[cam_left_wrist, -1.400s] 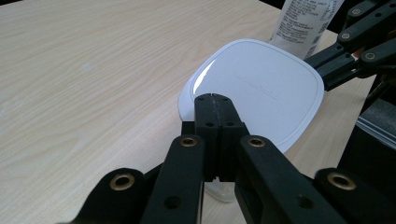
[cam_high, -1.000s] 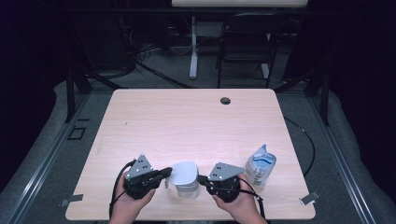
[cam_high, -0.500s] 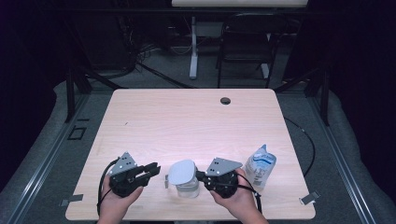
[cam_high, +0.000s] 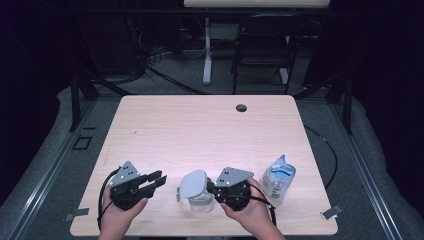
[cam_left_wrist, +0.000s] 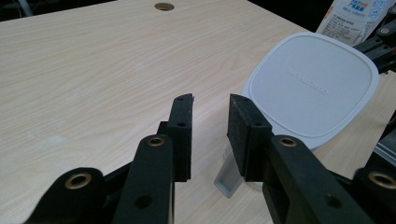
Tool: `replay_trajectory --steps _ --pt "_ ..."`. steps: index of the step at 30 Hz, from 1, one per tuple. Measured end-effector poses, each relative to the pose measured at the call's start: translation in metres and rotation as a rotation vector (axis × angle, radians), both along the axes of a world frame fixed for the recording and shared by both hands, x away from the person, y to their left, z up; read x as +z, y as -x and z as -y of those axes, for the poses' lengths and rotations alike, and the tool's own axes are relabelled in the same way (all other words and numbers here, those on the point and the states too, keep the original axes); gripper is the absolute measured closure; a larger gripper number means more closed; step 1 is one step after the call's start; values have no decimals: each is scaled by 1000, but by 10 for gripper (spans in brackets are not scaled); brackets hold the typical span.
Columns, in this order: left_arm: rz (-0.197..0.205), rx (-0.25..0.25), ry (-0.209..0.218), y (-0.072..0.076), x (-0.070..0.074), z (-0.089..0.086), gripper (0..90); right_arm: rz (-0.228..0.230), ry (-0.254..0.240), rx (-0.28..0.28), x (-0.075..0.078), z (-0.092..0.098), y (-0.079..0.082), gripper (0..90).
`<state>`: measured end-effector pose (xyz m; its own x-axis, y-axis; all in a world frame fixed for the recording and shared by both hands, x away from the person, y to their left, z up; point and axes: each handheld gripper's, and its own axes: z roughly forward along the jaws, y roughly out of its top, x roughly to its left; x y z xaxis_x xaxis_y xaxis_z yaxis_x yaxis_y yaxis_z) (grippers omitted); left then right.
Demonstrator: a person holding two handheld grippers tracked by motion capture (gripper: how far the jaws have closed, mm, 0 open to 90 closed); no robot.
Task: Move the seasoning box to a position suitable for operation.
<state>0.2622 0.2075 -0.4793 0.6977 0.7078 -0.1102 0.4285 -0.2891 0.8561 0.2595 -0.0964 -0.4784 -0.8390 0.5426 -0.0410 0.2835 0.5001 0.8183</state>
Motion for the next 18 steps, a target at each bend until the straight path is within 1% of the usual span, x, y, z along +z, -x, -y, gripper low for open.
replay_trajectory --steps 1,2,6,7,9,13,16,18 --pt "-1 6 4 0 0 0 703 -9 -8 2 -1 -1 -1 885" --pt "-1 6 4 0 0 0 701 -9 -8 2 -1 -1 -1 885" --pt "-7 18 5 -1 -1 -5 694 -13 1 5 0 0 -2 886" --pt "-8 25 7 -1 -2 -6 691 -16 -10 1 0 0 -3 887" --pt "-7 25 -2 -2 -2 -8 688 -19 -12 0 1 0 -3 887" --pt "-25 24 0 -2 -4 -10 689 -18 -21 -4 1 0 -2 885" --pt "-30 25 3 -3 -5 -9 689 -15 -18 -2 3 0 -2 885" --pt "-30 10 -7 -3 -6 -8 691 -11 -18 -2 5 0 -3 885"
